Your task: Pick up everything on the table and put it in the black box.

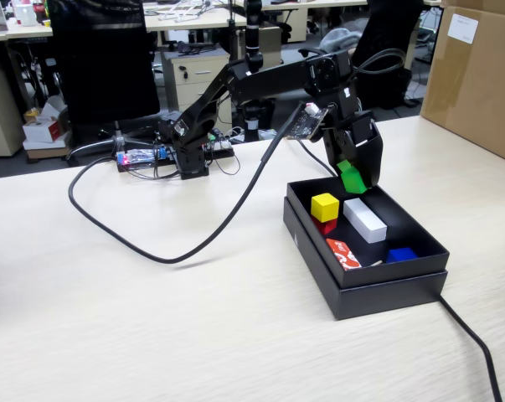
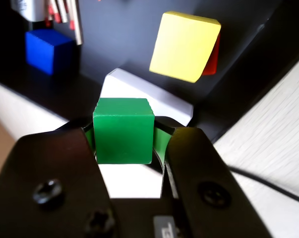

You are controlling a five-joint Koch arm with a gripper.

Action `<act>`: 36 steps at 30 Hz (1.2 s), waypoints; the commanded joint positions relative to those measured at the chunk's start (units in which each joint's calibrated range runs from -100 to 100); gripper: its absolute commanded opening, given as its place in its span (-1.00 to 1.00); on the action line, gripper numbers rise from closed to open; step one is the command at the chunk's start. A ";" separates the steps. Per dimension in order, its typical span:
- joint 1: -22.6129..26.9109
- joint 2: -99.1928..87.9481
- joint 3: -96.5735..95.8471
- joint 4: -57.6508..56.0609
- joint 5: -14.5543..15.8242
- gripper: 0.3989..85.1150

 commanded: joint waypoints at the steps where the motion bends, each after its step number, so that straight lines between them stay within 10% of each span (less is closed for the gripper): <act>1: 0.15 0.67 2.08 2.84 0.10 -0.87; 21: -1.61 -18.03 -4.81 2.58 0.63 -0.12; 36: -19.10 -66.23 -56.67 23.22 -7.37 0.16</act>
